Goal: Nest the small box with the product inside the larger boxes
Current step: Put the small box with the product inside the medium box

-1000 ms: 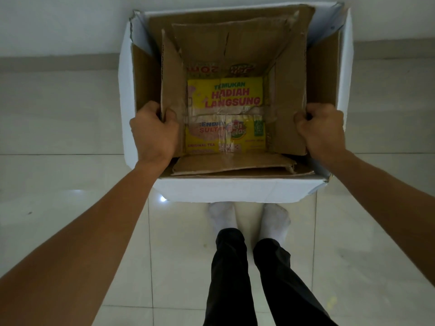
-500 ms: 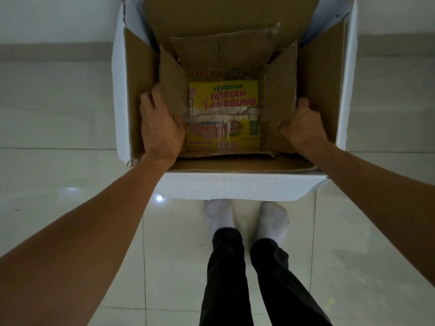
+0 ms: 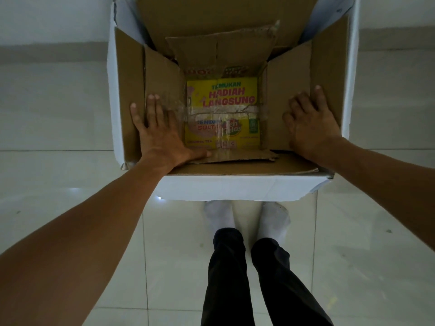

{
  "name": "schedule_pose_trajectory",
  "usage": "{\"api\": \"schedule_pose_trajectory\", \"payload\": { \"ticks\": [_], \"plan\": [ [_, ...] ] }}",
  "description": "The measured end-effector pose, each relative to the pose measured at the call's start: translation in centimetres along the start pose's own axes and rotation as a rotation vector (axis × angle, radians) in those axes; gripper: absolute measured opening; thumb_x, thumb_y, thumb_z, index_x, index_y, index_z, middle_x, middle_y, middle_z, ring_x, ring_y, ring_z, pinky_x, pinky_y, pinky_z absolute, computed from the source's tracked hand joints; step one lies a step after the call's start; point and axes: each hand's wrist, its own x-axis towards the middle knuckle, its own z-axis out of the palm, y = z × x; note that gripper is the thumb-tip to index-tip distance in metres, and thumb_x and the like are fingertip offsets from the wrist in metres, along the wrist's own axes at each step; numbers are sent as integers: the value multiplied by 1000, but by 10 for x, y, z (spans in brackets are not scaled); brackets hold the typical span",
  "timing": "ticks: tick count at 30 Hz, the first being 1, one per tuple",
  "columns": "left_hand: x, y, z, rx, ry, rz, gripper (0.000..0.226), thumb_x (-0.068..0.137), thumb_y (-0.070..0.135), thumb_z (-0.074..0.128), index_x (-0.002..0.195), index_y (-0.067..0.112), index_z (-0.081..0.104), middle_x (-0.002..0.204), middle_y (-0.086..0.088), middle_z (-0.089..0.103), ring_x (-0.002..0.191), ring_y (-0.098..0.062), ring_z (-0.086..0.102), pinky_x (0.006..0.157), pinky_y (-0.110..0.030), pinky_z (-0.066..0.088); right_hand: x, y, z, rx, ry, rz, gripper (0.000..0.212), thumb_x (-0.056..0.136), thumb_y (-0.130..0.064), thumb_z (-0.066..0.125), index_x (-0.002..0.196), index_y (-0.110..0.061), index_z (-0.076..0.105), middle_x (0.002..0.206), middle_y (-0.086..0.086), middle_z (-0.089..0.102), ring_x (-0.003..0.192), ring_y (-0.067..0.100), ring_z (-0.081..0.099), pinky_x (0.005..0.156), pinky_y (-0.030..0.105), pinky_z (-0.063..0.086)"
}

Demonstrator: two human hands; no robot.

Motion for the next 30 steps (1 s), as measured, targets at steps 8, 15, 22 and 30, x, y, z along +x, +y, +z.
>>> {"api": "schedule_pose_trajectory", "payload": {
  "ticks": [8,15,22,30],
  "plan": [
    [-7,13,-12,-54,26,-4,128,49,101,15,146,17,22,155,-25,-6,141,-38,-15,102,-62,-22,18,0,-40,296,203,-21,49,84,-24,57,129,-8,46,123,23,56,119,39,48,114,59,7],
    [-15,16,-11,-71,-80,-67,144,35,105,12,150,19,7,153,-26,-14,138,-40,-25,100,-64,-24,76,12,-98,798,279,-155,62,81,-13,65,135,-6,35,129,24,47,112,40,50,81,42,46],
    [-15,14,-11,-85,-128,-67,151,29,106,11,150,17,-1,151,-26,-23,134,-39,-33,97,-62,-28,99,28,-103,808,240,-84,77,80,-21,70,142,-8,26,138,26,42,121,44,46,95,45,42],
    [-25,13,-17,-160,134,-40,115,61,92,34,142,11,29,155,-25,2,143,-37,-8,104,-60,-18,80,25,-96,852,306,-87,59,84,-18,65,135,-6,38,131,24,52,114,39,53,86,38,44]
  ]
}}
